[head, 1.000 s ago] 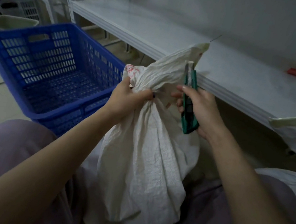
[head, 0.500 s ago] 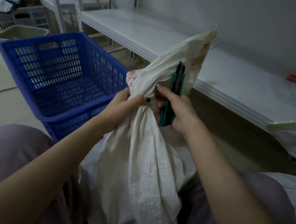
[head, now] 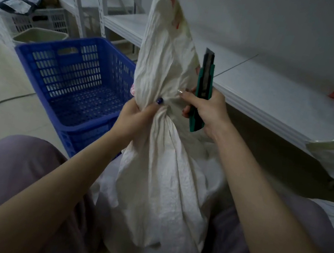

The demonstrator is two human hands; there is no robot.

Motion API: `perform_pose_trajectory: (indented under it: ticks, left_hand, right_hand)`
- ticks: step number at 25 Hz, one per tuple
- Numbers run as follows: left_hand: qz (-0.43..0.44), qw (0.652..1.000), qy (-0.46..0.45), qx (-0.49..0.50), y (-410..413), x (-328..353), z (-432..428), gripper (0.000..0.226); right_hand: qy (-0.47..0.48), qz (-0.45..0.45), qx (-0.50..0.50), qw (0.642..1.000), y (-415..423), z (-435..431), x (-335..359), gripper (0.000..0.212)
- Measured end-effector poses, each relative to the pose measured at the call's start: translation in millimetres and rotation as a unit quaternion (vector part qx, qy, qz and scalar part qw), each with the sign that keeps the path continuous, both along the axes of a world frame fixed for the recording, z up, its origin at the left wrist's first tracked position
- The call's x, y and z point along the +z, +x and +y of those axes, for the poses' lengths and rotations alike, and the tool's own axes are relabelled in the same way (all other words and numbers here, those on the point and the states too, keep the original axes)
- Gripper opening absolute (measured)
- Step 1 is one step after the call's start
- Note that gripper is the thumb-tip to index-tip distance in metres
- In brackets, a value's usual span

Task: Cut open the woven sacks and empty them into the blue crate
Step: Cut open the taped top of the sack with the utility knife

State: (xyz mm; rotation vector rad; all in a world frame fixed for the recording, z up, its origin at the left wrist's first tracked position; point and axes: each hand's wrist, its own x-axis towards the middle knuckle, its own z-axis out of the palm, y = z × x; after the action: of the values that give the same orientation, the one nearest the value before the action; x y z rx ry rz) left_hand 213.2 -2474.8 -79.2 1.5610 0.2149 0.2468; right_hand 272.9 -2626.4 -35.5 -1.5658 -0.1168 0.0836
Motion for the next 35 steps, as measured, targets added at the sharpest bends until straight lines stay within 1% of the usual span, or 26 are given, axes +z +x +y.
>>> perform_pose_trajectory:
  ticks: [2,4,5,6,9,11,12,14,17,20,22,25,26,28,30,31,32,33,35]
  left_hand:
    - [0.040,0.996,-0.080,0.028,-4,12,6,0.025]
    - [0.083,0.979,-0.183,0.011,-8,22,6,0.025]
    - [0.099,0.971,-0.218,-0.007,-11,24,4,0.024]
    - [0.111,0.967,-0.228,-0.028,-13,23,4,0.023]
    - [0.128,0.963,-0.226,-0.071,-19,28,3,0.021]
    - [0.130,0.976,-0.162,-0.064,-17,28,8,0.021]
    - [0.123,0.985,-0.106,-0.052,-14,26,10,0.022]
    - [0.098,0.995,-0.016,-0.014,-9,23,16,0.025]
    - [0.068,0.993,0.046,0.083,-1,22,33,0.026]
    - [0.015,0.986,0.037,0.165,8,43,52,0.022]
    - [-0.003,0.978,0.031,0.208,19,61,66,0.020]
    - [-0.025,0.968,0.005,0.248,31,86,80,0.037]
    - [-0.032,0.969,0.000,0.246,35,91,81,0.037]
    - [-0.039,0.977,-0.014,0.207,37,98,77,0.033]
    - [-0.047,0.986,-0.013,0.161,36,101,64,0.017]
    - [-0.053,0.988,0.001,0.147,35,100,58,0.012]
    - [-0.059,0.987,0.040,0.144,34,99,55,0.018]
    - [-0.059,0.981,0.103,0.156,33,99,55,0.027]
    - [-0.038,0.949,0.225,0.219,30,101,65,0.038]
  right_hand:
    - [-0.011,0.023,-0.052,0.998,-2,-3,-8,0.026]
    - [-0.020,0.074,-0.047,0.996,-6,-1,-18,0.020]
    - [-0.019,0.104,-0.029,0.994,-8,1,-22,0.017]
    - [-0.001,0.133,-0.008,0.991,-8,3,-24,0.014]
    - [0.096,0.211,0.044,0.972,-7,7,-26,0.009]
    - [0.140,0.226,0.050,0.963,-7,9,-24,0.005]
    - [0.145,0.215,0.039,0.965,-6,10,-22,0.009]
    - [0.134,0.176,-0.007,0.975,0,9,-15,0.017]
    - [0.090,0.113,-0.043,0.989,10,-1,3,0.022]
    - [0.039,0.059,-0.101,0.992,20,-24,26,0.032]
    - [0.019,0.022,-0.148,0.989,27,-40,47,0.038]
    - [-0.003,-0.032,-0.233,0.972,38,-64,80,0.035]
    - [0.001,-0.039,-0.254,0.966,38,-71,88,0.029]
    - [0.023,-0.032,-0.259,0.965,33,-81,98,0.016]
    - [0.042,-0.006,-0.240,0.970,25,-82,97,0.014]
    - [0.051,0.006,-0.230,0.972,20,-82,95,0.013]
    - [0.056,0.014,-0.226,0.972,17,-83,92,0.013]
    - [0.052,0.014,-0.234,0.971,14,-85,89,0.013]
    - [0.046,-0.012,-0.285,0.957,9,-92,92,0.015]
